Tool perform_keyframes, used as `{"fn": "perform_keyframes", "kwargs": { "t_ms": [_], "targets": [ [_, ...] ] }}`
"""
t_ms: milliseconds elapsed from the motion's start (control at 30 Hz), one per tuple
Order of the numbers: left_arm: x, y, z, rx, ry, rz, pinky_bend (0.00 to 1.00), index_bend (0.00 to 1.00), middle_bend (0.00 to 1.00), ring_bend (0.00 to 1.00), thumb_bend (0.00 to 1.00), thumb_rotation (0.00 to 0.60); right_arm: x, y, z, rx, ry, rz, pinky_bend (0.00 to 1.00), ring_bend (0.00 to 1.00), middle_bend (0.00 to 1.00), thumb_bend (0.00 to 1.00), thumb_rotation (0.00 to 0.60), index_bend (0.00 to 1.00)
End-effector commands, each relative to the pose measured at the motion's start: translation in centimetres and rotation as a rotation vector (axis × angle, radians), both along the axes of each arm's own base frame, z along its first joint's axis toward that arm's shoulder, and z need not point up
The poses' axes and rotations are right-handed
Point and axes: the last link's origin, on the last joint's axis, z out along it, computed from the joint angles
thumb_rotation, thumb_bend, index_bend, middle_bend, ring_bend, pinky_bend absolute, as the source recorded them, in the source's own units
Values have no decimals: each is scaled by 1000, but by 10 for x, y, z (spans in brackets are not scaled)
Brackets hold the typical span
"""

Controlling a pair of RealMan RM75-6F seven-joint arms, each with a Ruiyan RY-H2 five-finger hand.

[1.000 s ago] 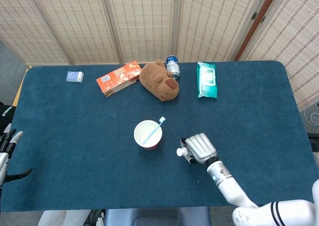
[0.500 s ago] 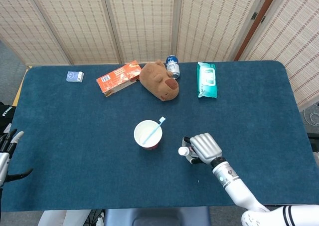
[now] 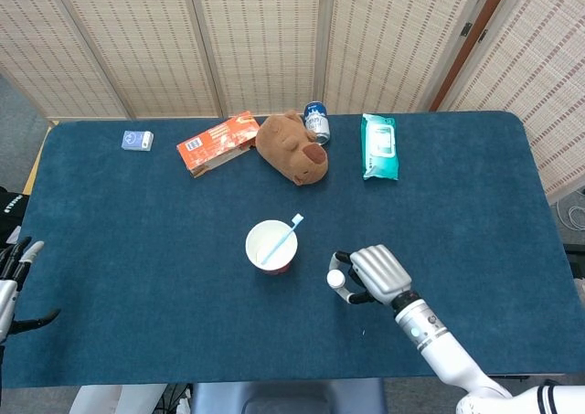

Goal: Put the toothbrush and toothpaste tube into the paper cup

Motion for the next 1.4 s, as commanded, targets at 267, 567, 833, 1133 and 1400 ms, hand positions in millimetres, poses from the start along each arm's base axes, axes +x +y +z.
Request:
{"fn": "perform_keyframes", "kwargs": {
  "t_ms": [267,567,833,1133,1400],
  "targets": [
    [1,0,0,-1,1,-1,0,0,0,0,0,600,12,3,5,38,-77,11,1000,1000,1000,421,600,681],
    [1,0,1,2,-2,-2,0,0,0,0,0,600,39,9,12,95,-166,46,1000,1000,1000,422,600,684],
    [2,0,1,5,-3,-6,0,0,0,0,0,600,67,13,14,140,-234,89,1000,1000,1000,424,600,688],
    [3,0,3,6,-7,-9,0,0,0,0,0,600,98,10,12,167,-294,126,1000,1000,1000,425,600,688],
    [3,-1,7,12,-7,-10,0,0,0,0,0,600,130,3,8,162,-344,164,1000,1000,1000,429,600,688]
  ]
}}
